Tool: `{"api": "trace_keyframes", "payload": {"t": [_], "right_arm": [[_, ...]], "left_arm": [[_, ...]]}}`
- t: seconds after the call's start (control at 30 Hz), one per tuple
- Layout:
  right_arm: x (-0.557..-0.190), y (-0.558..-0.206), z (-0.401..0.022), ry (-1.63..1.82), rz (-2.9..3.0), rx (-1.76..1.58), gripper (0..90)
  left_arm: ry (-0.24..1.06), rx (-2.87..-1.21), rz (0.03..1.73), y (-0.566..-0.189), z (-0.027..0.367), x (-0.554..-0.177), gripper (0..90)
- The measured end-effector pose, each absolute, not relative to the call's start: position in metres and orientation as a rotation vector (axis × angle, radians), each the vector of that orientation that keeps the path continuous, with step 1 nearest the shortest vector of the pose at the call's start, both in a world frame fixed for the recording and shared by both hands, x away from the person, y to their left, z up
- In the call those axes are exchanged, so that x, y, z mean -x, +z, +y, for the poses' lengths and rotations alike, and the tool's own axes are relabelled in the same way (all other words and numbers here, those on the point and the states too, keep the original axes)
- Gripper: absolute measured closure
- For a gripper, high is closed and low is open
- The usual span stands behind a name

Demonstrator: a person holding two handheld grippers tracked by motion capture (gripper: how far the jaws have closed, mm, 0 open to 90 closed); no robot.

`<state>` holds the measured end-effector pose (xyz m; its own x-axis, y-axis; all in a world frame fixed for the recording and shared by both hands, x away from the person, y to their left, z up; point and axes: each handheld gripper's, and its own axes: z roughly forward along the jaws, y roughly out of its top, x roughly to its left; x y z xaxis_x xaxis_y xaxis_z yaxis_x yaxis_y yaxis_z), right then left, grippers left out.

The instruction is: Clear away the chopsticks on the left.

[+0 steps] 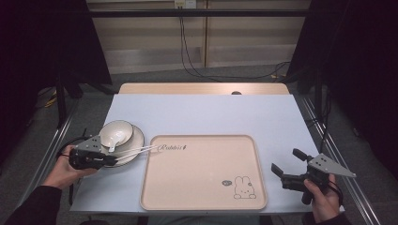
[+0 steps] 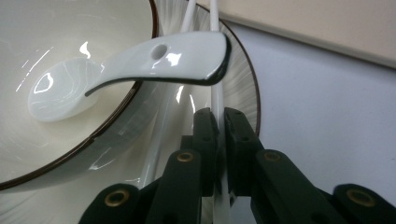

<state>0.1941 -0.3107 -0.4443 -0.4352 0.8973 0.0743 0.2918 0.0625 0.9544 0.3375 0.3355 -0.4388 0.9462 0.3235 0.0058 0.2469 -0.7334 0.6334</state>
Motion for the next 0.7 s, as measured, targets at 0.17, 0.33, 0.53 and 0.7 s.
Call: {"api": "trace_keyframes", "payload": {"t": [0.17,0.33,0.53,0.7], "right_arm": [[-0.194,-0.444,-0.311,1.390,1.786,-1.190,1.2],[-0.194,-0.444,-0.311,1.390,1.784,-1.187,1.2],[-0.194,-0.444,-0.311,1.395,1.784,-1.190,1.2],[-0.194,-0.444,-0.311,1.397,1.782,-1.190,1.2]], "left_arm": [[0.138,-2.403,0.440,-0.433,0.335,-0.333,84.3],[0.129,-2.355,0.474,-0.425,0.335,-0.329,84.3],[0.109,-2.295,0.515,-0.422,0.335,-0.322,84.4],[0.115,-2.226,0.594,-0.419,0.335,-0.311,84.3]]}}
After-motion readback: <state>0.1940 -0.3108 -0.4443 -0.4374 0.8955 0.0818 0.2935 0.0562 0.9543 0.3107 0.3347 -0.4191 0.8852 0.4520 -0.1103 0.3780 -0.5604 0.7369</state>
